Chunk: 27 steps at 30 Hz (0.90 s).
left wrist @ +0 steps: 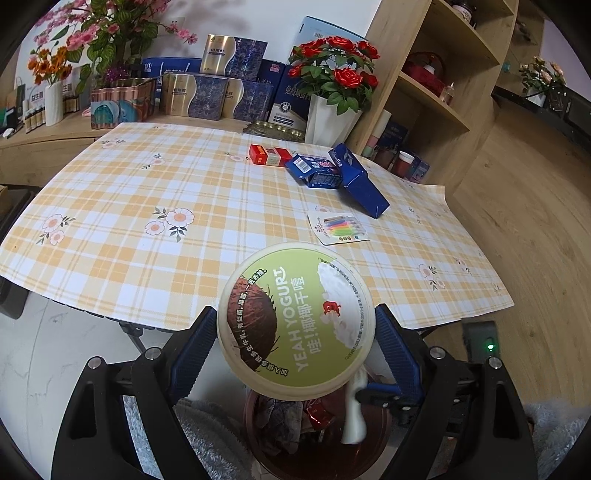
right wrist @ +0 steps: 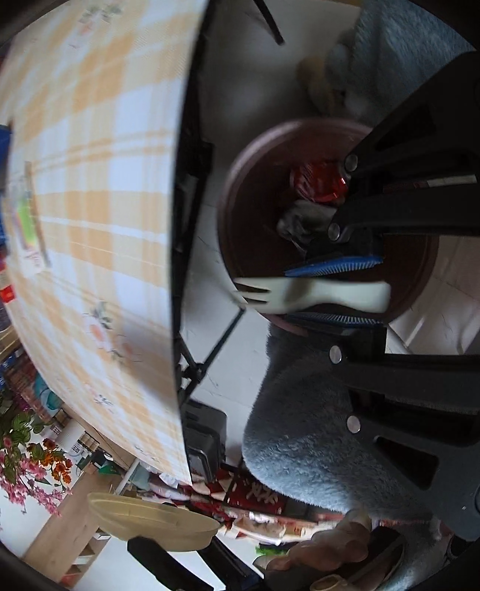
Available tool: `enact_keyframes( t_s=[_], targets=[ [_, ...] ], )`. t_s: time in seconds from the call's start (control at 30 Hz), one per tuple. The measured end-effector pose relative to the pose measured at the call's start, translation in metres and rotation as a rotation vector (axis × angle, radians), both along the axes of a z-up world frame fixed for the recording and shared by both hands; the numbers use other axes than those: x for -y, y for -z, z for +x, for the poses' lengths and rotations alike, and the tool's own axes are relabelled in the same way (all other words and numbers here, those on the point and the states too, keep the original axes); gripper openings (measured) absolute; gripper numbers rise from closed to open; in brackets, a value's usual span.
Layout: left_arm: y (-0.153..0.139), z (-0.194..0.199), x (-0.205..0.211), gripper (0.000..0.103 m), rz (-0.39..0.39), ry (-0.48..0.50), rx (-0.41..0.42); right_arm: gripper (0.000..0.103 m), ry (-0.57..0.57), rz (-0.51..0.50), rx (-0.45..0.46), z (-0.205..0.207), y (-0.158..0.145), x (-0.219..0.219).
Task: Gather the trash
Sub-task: 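Lower the yogurt lid and white spork into the brown bin and release both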
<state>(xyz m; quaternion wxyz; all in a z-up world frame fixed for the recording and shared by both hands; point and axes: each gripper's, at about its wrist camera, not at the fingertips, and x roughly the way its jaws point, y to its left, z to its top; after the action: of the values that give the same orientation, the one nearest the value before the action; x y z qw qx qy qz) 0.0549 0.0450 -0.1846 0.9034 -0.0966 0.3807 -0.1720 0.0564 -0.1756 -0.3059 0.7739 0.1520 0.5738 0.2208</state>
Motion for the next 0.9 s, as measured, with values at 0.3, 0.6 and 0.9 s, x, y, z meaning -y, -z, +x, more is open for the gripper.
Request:
enact_keyframes(
  t_s=[0.3, 0.6, 0.9],
  targets=[
    [0.001, -0.001, 0.001, 0.083, 0.005, 0.007, -0.002, 0.046, 0.024, 0.001, 0.023, 0.004, -0.008, 0.006],
    [0.014, -0.012, 0.029, 0.083, 0.070, 0.113, -0.014, 0.096, 0.079, -0.162, 0.300, -0.016, -0.057, 0.045],
    [0.049, -0.030, 0.058, 0.084, 0.110, 0.187, -0.021, 0.097, 0.151, -0.332, 0.501, -0.054, -0.067, 0.082]
  ],
)
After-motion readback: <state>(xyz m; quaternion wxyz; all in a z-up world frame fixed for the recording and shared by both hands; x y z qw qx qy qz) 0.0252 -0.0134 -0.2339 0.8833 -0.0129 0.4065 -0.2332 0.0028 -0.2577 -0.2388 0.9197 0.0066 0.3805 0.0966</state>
